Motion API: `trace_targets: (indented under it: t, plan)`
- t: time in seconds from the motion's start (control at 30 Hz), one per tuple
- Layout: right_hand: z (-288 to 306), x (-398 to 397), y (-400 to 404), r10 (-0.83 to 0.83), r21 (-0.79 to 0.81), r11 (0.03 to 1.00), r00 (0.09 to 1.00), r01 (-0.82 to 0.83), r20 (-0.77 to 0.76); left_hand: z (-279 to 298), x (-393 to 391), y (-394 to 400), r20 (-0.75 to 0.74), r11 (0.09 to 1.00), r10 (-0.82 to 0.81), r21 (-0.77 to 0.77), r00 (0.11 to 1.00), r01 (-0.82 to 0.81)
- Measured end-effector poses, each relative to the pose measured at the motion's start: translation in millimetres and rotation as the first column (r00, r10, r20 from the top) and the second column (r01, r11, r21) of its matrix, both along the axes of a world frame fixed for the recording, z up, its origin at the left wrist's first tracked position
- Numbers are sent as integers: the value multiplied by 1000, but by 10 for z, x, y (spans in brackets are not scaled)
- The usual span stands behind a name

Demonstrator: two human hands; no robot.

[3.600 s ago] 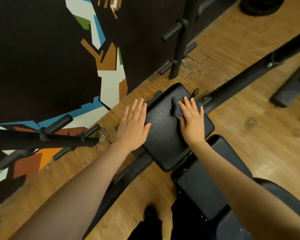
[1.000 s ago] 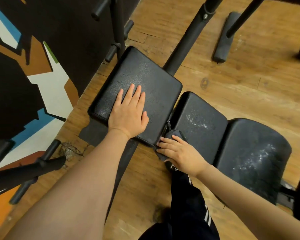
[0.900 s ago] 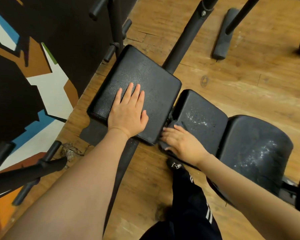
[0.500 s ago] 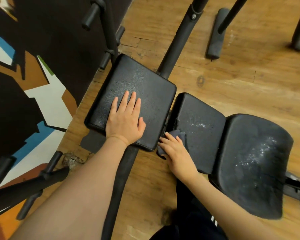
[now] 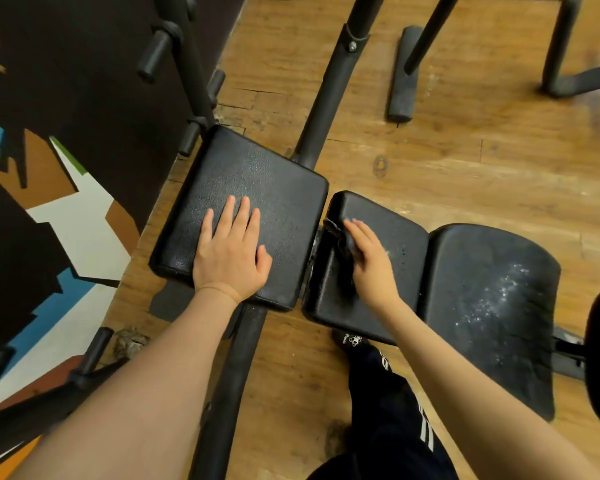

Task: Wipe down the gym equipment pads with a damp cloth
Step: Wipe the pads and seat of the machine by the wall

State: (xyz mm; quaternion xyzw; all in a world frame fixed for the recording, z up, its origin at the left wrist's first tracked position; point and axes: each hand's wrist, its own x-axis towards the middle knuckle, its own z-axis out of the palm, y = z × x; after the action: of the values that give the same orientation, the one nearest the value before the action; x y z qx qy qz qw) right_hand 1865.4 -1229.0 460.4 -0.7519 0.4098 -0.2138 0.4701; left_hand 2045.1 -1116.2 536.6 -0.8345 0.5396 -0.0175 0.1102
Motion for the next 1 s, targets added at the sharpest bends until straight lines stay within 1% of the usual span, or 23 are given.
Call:
trace_targets:
  t: [0.07,0.1,0.17,0.3,0.37,0.43,0.57,0.67,0.77,0.87,0.93,1.0]
  plan:
    - [-131,-138,21,93,-104,988,981,-112,-173,-3,10,-8,2,1000,-8,-17,1000,8]
    - [-151,-175,44,133,-149,974,966,-169,-222,-6,18,-11,3,1000,-12,-25,1000,12]
    - [-143,-195,132,193,-194,949,947,-246,-259,-18,26,-7,-1,999,-17,-29,1000,17]
    - [-164,-188,116,173,-183,959,958,-217,-228,-30,17,2,-1,999,-21,-35,1000,21]
    - [-169,-104,-85,162,-186,962,966,-201,-202,-32,23,-8,9,999,-24,-47,1000,24]
    - [-146,51,-343,122,-185,969,971,-161,-208,-38,24,-5,12,998,-31,-46,999,31]
    - [-63,367,-708,30,-120,991,979,-55,-203,-41,28,6,11,999,-32,-29,999,33]
    - [-80,307,-430,-17,-107,994,988,0,-151,-55,38,13,16,998,-41,-37,999,42]
    - [-154,-50,287,73,-133,988,993,-85,-89,-49,39,10,16,999,-40,-35,999,40]
    - [-240,-382,862,145,-156,974,983,-161,-113,-43,40,1,17,998,-40,-40,999,41]
    - [-280,-400,915,124,-187,972,986,-143,-108,-45,40,4,22,998,-42,-42,999,43]
    - [-272,-269,763,101,-195,973,989,-120,-106,-48,37,10,22,998,-43,-42,999,44]
